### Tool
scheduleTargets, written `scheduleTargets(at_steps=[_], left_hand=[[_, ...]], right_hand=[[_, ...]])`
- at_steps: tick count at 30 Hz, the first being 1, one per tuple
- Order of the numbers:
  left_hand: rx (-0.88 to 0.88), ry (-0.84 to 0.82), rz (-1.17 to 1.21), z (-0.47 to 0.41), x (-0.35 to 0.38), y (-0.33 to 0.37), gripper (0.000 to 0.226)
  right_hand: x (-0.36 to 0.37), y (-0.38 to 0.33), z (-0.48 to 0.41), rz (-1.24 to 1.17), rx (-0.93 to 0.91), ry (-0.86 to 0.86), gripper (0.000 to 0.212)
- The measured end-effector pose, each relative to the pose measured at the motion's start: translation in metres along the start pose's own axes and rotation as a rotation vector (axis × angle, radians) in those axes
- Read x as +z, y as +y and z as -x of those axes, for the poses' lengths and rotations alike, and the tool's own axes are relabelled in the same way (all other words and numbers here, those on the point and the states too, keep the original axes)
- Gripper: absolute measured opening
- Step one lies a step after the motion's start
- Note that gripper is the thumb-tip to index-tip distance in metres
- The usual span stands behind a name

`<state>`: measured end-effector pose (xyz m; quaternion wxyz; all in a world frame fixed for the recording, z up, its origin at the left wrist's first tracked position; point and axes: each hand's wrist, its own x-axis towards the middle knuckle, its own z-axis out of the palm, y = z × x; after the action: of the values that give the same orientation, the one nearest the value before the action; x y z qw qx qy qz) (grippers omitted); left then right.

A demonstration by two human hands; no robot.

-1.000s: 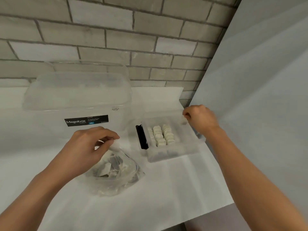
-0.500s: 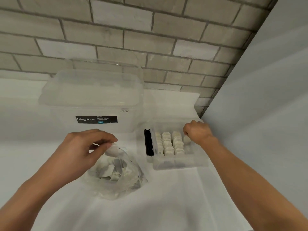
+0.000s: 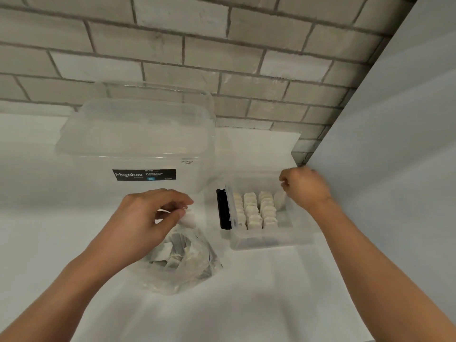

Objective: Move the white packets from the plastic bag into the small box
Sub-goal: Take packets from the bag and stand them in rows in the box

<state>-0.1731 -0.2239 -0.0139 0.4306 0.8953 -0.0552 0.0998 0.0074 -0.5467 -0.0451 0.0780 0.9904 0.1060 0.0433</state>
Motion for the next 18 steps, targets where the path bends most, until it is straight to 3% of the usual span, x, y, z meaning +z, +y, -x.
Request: scheduleTargets(at_steps=[4,7,11,18], left_hand=[[0.029,-0.031,0.089,-0.009,0.011,0.012,0.041],[0.06,-0.08,0.126,-0.018,0.018,0.025,0.048],[0.148,-0.14,0.177,-0.028,0.03,0.044,0.057],[0.226,-0.183,0.194,-0.037,0.054,0.057,0.063]], right_hand=[[-0.058,-0.028,0.047,-0.665,0.01,0.2,0.012],[-0.091,-0.061,0.086,-1.03,-0.093,0.145,0.011],[-0.097,-0.082,0.113,-0.968,-0.199,-0.006,0.021],[-0.083,-0.067,0.119,-0.776,-0.136,0.001,0.009]])
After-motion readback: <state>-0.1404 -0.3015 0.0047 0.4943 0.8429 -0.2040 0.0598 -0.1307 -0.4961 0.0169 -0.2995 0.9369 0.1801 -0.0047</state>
